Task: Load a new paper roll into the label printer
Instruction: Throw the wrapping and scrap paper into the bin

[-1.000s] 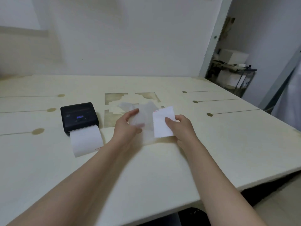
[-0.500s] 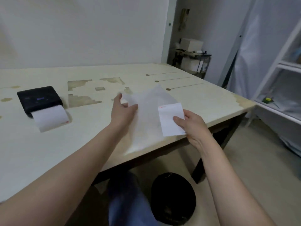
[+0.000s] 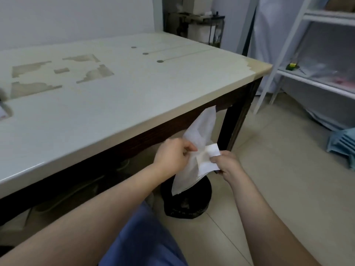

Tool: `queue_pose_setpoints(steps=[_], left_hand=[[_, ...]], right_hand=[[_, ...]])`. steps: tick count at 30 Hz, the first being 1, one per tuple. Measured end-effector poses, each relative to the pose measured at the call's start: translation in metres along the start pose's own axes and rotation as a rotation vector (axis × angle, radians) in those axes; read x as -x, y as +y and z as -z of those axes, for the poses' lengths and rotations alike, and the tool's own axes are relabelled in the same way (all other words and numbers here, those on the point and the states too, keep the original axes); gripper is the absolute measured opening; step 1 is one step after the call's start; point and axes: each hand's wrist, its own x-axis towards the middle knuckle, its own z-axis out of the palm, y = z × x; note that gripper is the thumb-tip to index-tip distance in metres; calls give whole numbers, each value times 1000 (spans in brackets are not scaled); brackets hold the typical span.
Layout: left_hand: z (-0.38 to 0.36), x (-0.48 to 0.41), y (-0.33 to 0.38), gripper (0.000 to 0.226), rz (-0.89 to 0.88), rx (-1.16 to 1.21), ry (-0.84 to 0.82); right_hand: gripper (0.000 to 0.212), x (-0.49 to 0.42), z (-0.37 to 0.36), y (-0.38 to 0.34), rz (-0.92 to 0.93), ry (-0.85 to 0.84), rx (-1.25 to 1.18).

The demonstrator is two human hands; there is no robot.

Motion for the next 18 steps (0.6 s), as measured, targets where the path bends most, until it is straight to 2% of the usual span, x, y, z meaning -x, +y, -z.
queue_pose_setpoints(steps=[2,6,10,14,18], left_hand=[[-20,-5,-21,27,51,-15,-79],[-51,-15,-65,32,115,-98,-204],[-71,-32,-101,32,235,-21,-338],[-84,-42,-125,35,315,72,-376],[-88,-42,-144,36,352,31,-385]], right_hand=[[24,-11,-6,23,-70,29,-2],[47,-31,-25,65,-170,77,-18],[35,-53,-44,93,-339,119,9],[28,-81,-73,125,-481,161,360],[35,-93,-99,149,-489,58,240]])
